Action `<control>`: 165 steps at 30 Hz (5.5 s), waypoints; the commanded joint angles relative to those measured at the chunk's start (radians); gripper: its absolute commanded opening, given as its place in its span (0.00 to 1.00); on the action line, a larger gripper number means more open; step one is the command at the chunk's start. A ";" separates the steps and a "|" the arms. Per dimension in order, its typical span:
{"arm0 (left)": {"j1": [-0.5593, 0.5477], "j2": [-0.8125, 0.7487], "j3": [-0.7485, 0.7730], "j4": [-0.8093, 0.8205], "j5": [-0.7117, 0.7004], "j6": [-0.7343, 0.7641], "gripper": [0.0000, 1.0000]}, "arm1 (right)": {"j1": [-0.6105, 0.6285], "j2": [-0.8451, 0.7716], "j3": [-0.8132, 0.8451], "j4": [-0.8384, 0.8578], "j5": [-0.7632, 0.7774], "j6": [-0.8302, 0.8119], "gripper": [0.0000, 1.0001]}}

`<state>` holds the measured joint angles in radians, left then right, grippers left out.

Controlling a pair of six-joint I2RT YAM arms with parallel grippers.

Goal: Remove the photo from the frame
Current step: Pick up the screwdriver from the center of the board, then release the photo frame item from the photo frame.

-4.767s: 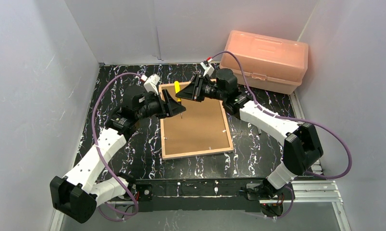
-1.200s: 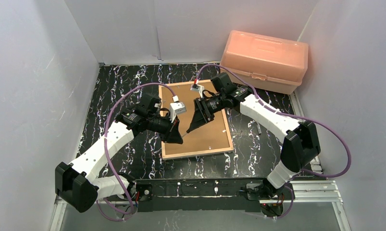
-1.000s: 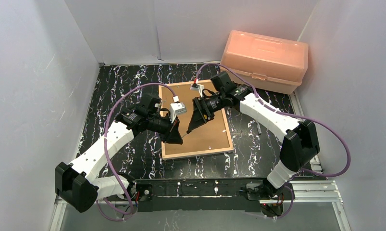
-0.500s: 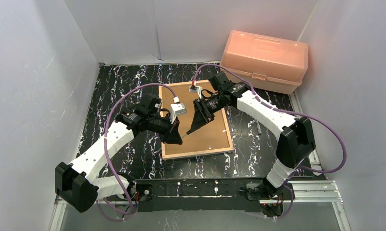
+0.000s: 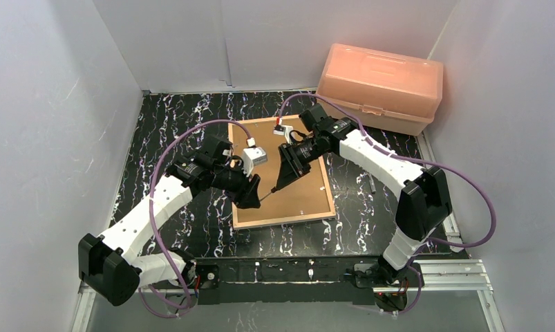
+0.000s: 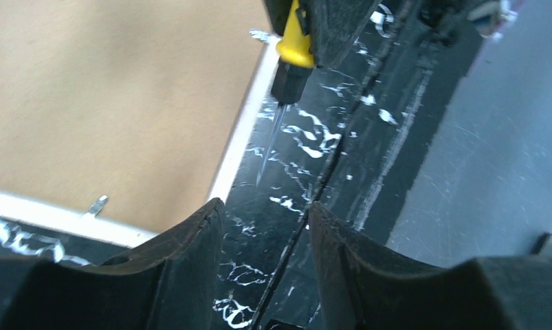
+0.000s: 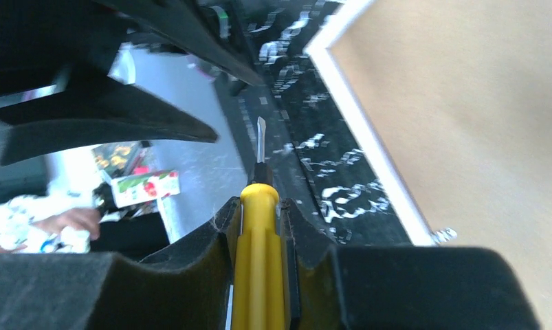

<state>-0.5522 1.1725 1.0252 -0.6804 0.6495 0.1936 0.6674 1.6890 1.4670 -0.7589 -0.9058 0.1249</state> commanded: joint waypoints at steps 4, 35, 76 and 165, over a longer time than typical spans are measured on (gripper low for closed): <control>-0.003 -0.104 -0.022 0.086 -0.399 -0.196 0.61 | -0.012 0.019 0.076 -0.111 0.379 -0.012 0.01; 0.125 0.286 0.118 -0.136 -0.818 -0.748 0.62 | -0.022 -0.128 0.015 0.009 0.971 0.340 0.01; 0.126 0.517 -0.006 0.230 -0.681 -0.765 0.26 | -0.073 -0.175 -0.030 0.044 0.699 0.201 0.01; 0.220 0.577 0.163 0.141 -0.452 -0.661 0.38 | 0.172 0.370 0.244 0.089 0.542 0.228 0.01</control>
<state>-0.3355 1.7451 1.1595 -0.5026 0.1772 -0.4755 0.8364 2.0510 1.6638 -0.6559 -0.3916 0.3660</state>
